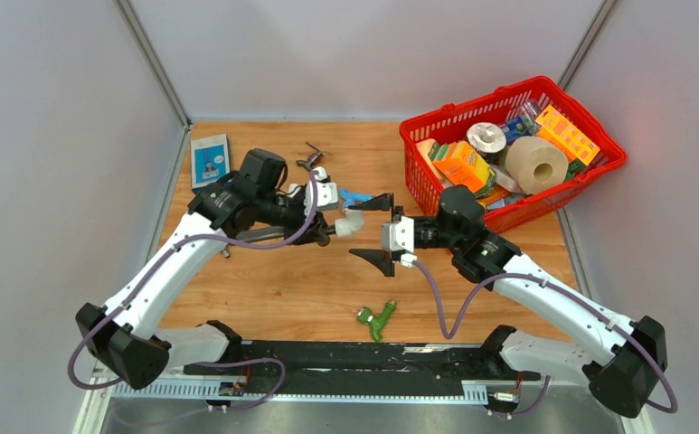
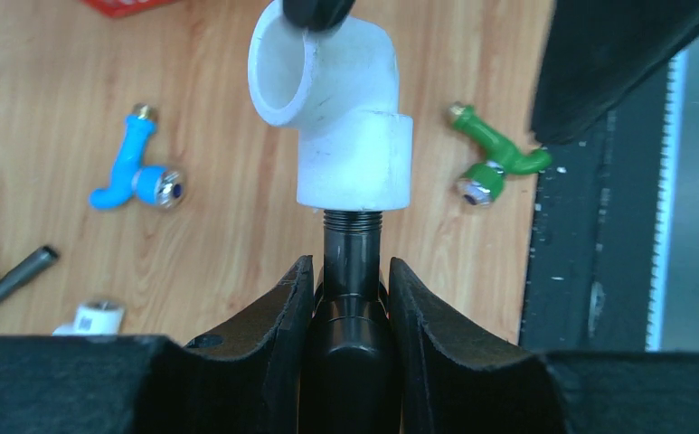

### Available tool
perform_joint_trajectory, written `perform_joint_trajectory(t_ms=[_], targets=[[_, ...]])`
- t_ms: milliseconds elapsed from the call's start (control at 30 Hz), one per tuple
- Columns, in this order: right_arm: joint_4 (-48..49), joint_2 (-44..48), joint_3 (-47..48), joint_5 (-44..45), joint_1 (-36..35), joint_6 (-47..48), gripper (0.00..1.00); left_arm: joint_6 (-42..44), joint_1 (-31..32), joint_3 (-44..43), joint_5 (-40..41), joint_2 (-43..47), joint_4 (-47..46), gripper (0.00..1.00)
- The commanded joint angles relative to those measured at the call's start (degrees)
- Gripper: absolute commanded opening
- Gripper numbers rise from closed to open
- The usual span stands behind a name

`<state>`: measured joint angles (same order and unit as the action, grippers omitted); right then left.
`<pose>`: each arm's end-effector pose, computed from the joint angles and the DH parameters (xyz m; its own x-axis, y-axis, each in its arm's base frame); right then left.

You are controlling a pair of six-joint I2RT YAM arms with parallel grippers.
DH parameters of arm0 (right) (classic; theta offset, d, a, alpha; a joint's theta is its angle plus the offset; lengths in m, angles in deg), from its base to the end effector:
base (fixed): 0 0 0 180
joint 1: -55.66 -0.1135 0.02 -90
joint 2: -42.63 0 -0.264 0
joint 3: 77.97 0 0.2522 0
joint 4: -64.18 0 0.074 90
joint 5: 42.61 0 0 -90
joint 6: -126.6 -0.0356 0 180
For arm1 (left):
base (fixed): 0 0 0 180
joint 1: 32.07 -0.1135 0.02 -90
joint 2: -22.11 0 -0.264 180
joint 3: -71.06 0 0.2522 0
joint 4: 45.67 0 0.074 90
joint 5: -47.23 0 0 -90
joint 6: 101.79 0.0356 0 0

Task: Install the water faucets

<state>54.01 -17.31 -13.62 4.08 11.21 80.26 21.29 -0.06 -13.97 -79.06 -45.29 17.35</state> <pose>0.1532 0.1845 0.3514 0.6363 -0.0795 -0.7673 -0.7706 -0.0185 -0.6371 0.1847 -0.1403 0.3605 -0.0802 0.5690 -0.8184 0.9828 0.1821 0.0303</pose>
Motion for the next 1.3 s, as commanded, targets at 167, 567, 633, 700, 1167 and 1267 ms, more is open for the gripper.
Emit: perform_joint_trajectory(t_ms=[167, 567, 633, 700, 1167, 1267], targets=[[-3.42, -3.34, -0.31, 3.23, -0.55, 7.93, 0.86, 4.80, -0.19, -11.44, -14.33, -7.05, 9.89, 0.00], [-5.88, -6.06, 1.71, -0.37, -0.64, 5.65, 0.62, 4.98, -0.28, -12.84, -15.04, -6.78, 10.42, 0.00], [-5.88, -6.50, 2.41, -1.42, -0.64, 3.81, 0.52, 4.63, -0.28, -12.58, -13.47, -6.61, 9.90, 0.00], [-5.79, -6.94, 3.20, -2.83, -0.55, 1.70, 0.44, 3.57, -0.28, -11.71, -11.10, -5.47, 8.15, 0.00], [6.41, -21.34, 9.35, -1.85, 4.01, -65.68, 0.08, 9.79, 24.13, 14.38, 56.03, 16.49, -31.54, 0.00], [11.42, -26.26, 8.48, -4.68, 4.72, -74.13, 0.05, 22.97, 33.81, 23.51, 74.29, 18.44, -42.90, 0.00]])
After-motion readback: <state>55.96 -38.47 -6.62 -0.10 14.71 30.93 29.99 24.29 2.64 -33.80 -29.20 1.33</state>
